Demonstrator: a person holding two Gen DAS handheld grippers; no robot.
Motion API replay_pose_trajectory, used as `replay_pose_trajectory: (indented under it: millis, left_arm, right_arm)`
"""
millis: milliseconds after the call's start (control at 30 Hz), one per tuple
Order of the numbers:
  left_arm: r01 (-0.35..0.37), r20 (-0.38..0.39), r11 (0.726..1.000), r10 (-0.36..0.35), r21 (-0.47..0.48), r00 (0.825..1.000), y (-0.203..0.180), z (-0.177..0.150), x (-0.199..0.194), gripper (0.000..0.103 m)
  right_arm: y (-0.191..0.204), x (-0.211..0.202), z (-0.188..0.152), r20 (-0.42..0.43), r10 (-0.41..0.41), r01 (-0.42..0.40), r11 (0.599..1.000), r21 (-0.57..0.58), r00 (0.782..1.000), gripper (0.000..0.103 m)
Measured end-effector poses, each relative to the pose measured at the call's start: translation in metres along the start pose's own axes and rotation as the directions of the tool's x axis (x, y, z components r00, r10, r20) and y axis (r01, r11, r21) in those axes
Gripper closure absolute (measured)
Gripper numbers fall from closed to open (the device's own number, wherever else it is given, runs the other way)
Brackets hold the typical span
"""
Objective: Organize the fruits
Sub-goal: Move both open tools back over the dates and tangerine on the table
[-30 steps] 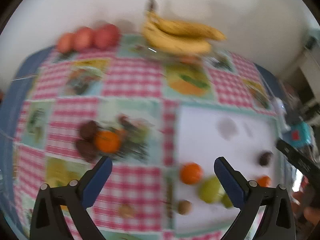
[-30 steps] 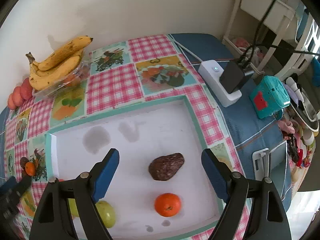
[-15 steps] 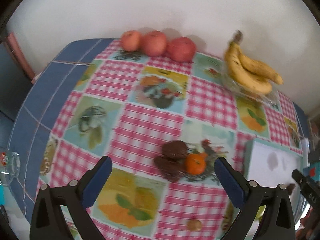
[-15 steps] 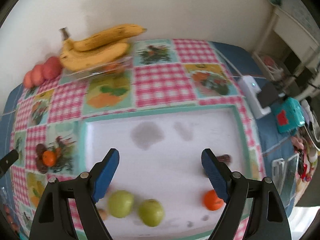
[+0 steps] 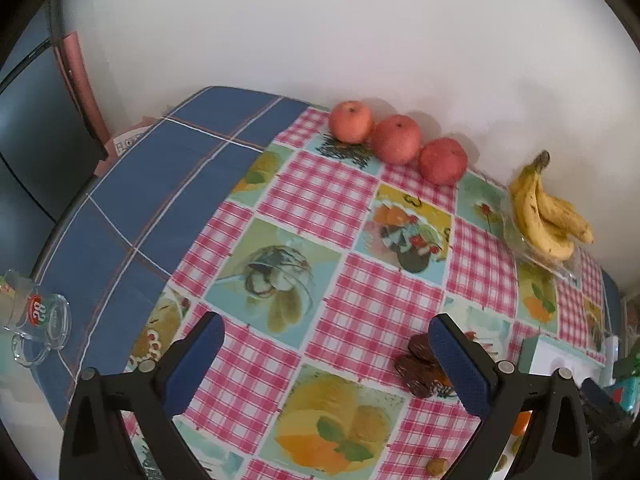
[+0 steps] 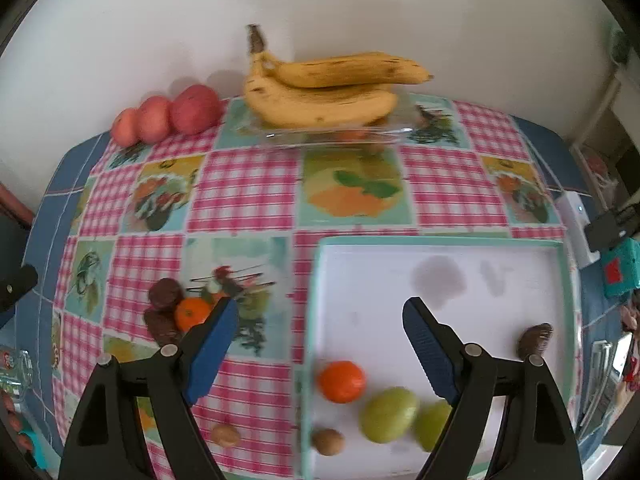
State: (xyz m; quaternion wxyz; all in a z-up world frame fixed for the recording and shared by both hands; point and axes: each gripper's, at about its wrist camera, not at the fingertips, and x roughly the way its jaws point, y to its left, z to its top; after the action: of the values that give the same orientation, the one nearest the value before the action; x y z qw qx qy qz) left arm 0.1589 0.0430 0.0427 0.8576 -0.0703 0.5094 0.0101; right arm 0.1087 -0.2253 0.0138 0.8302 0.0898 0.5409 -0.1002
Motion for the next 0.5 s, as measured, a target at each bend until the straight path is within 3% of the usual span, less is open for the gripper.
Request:
replay_pose_trajectory:
  millis: [200, 500]
  left_arm:
    - [0.015, -0.009, 1.0, -0.015, -0.018, 1.0, 0.005, 0.004, 0.007, 0.0]
    - [0.015, -0.099, 1.0, -0.016, -0.01, 0.995, -0.005, -0.003, 0.048, 0.0]
  right_arm:
    - [0.029, 0.012, -0.001, -0.016, 0.026, -0.026, 0.999, -0.031, 1.0, 0.018]
    - [0.059, 0.048, -0.01, -0.082, 0.052, -0.058, 0.996, -0.069, 0.995, 0.018]
